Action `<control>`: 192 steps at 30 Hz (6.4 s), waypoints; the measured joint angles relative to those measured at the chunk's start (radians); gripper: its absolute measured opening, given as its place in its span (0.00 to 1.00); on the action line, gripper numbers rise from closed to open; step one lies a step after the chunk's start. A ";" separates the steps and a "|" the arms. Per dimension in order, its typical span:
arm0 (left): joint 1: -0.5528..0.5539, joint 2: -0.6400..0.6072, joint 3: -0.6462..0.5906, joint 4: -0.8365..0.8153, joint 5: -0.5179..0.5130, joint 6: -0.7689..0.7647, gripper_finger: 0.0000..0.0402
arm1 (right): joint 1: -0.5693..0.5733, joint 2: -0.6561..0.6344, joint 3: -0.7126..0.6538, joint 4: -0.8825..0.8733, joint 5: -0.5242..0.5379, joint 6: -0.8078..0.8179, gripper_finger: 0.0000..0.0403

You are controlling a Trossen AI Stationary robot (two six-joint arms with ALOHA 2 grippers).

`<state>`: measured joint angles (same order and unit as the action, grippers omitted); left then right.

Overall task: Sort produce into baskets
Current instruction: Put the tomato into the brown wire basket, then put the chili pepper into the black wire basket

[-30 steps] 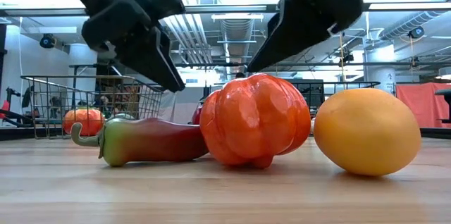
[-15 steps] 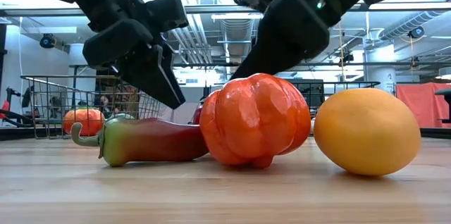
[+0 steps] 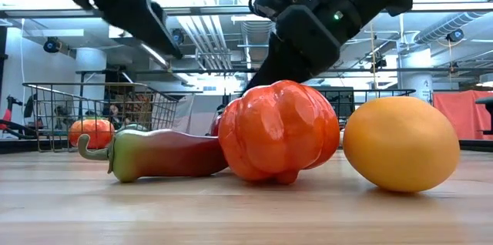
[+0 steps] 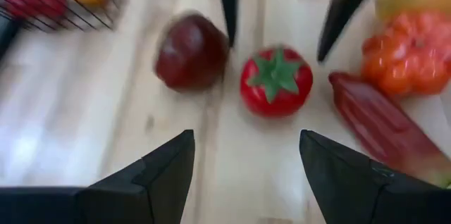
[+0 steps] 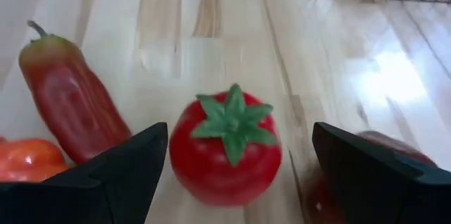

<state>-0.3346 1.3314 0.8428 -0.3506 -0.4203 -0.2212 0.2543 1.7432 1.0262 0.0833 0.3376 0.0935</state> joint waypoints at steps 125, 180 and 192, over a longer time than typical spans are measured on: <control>0.181 -0.267 0.114 -0.370 -0.450 -0.207 0.64 | 0.040 -0.411 -0.018 -0.005 0.216 -0.077 0.90; 1.105 0.089 0.077 -0.337 0.099 0.314 0.71 | 0.033 -0.381 -0.019 -0.057 0.214 -0.048 0.90; 1.105 0.086 0.077 -0.321 0.098 0.314 0.76 | 0.033 -0.381 -0.019 -0.057 0.214 -0.048 0.90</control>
<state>0.7700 1.4170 0.9195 -0.6720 -0.3221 0.0933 0.2874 1.3621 1.0077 0.0261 0.5514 0.0452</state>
